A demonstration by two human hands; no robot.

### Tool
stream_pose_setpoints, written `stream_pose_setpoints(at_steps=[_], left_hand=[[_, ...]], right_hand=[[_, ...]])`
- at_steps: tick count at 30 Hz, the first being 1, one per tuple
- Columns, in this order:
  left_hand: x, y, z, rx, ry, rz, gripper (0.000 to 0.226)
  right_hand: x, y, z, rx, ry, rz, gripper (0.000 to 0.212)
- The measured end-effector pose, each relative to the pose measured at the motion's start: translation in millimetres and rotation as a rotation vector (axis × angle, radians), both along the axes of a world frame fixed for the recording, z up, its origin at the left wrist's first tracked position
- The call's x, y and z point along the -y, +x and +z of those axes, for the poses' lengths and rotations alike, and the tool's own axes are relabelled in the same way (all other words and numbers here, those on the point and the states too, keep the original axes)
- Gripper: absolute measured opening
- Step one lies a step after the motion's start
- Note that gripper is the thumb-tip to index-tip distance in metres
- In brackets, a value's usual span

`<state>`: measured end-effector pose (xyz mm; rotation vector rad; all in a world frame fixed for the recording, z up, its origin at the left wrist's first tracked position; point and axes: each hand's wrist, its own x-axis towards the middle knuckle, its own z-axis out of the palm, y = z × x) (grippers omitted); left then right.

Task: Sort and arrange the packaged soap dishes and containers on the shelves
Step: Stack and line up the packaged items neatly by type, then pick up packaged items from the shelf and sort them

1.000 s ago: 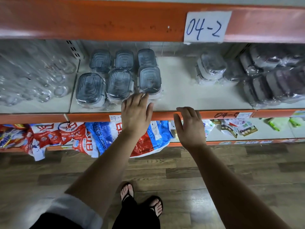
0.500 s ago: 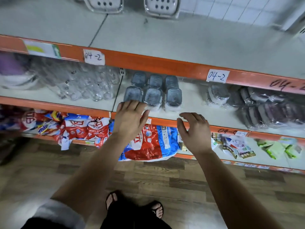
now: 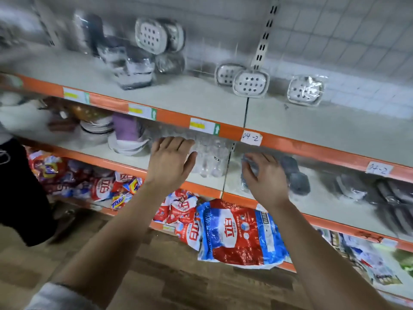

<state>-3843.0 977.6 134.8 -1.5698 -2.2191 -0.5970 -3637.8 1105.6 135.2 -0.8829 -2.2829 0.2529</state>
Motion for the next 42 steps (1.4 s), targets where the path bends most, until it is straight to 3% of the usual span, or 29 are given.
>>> stream_pose_setpoints(at_steps=[5, 10, 17, 20, 32, 42], left_hand=[[41, -76, 20, 0.037, -0.059, 0.07, 0.046], [63, -129, 33, 0.044, 0.049, 0.115, 0.02], [62, -202, 40, 0.043, -0.002, 0.167, 0.042], [51, -236, 42, 0.04, -0.005, 0.176, 0.041], [-7, -361, 41, 0.096, 0.001, 0.154, 0.033], [-53, -447, 38, 0.105, 0.038, 0.023, 0.034]], right_hand=[[29, -81, 13, -0.072, -0.024, 0.059, 0.017], [46, -143, 30, -0.138, -0.006, 0.103, 0.014], [43, -230, 36, -0.197, -0.006, 0.165, 0.014], [29, -269, 37, -0.218, -0.041, 0.163, 0.016], [-35, -406, 46, -0.187, -0.007, 0.166, 0.021], [-75, -493, 53, -0.035, 0.036, 0.04, 0.036]])
